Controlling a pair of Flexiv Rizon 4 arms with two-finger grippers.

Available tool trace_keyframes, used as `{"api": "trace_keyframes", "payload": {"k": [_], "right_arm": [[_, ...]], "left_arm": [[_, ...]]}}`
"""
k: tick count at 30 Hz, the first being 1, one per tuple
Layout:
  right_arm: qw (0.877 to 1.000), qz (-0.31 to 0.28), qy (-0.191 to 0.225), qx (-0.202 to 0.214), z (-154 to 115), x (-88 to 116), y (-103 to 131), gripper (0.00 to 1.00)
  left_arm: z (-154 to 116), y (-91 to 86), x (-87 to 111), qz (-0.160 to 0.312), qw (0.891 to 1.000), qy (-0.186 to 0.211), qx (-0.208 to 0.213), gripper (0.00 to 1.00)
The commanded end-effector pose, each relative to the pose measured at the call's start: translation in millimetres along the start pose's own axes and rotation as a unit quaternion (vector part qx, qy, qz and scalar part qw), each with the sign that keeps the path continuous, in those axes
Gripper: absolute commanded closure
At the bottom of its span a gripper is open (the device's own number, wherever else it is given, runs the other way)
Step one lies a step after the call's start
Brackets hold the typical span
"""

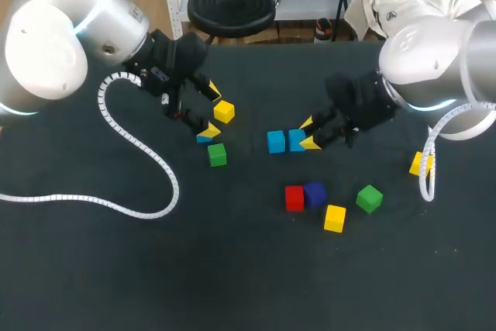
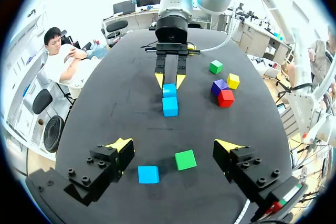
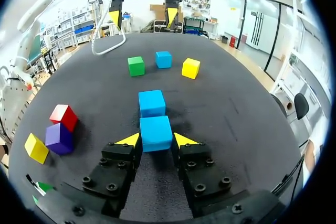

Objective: Place the blue cubes, place green cubes on the blue cubes, place the yellow cubes on the green cubes, then place the red cubes on the yellow cubes, and place purple cube on the red cubes.

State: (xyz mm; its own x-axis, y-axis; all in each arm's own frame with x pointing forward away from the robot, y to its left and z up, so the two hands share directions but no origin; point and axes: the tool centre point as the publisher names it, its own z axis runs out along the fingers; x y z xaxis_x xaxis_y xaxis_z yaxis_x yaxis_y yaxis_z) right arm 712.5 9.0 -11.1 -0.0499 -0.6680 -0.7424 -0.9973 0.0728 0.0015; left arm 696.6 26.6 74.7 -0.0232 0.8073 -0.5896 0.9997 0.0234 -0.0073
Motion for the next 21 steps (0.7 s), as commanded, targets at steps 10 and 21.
{"api": "trace_keyframes", "payload": {"k": [10,21], "right_arm": [[1.000,-0.002,-0.001,0.000,-1.6,-2.0,-0.7,0.13],[1.000,0.003,-0.011,0.023,-17.3,0.1,3.4,0.00]], "left_arm": [[-0.2,-0.1,1.0,0.001,1.000,-0.001,0.000,0.00],[-0.2,-0.1,1.0,0.001,1.000,-0.001,0.000,0.00]]}}
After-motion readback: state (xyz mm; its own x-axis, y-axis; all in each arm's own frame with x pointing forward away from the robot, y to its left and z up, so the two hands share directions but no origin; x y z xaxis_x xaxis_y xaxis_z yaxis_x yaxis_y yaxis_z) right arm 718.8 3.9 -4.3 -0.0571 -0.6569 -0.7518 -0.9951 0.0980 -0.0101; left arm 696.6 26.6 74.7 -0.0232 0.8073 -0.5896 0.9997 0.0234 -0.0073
